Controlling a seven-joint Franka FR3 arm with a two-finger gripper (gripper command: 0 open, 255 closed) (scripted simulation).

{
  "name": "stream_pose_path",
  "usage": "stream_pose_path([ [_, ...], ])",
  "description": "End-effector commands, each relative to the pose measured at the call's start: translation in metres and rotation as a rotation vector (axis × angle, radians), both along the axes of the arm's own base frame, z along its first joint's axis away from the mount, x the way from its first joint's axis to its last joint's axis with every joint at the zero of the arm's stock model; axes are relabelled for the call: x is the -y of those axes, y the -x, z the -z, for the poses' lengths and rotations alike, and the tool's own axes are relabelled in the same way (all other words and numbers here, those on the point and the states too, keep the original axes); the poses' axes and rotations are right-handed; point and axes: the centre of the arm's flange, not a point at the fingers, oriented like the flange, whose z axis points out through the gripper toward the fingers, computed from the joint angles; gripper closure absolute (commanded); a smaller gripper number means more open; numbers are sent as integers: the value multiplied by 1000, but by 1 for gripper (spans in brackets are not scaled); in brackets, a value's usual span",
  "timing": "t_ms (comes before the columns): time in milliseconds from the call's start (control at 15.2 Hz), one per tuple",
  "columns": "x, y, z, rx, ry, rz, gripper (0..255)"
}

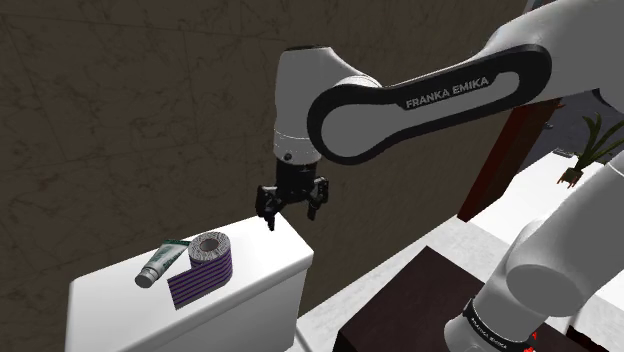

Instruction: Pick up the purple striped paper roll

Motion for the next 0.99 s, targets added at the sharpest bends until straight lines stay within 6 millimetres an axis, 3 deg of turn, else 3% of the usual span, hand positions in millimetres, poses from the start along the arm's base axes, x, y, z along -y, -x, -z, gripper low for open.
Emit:
stream_pose_path([
  [0,-24,-10,11,-1,0,34,0],
  [792,-154,-86,68,-10,14,211,0],
  [924,-156,-88,74,-10,15,215,0],
])
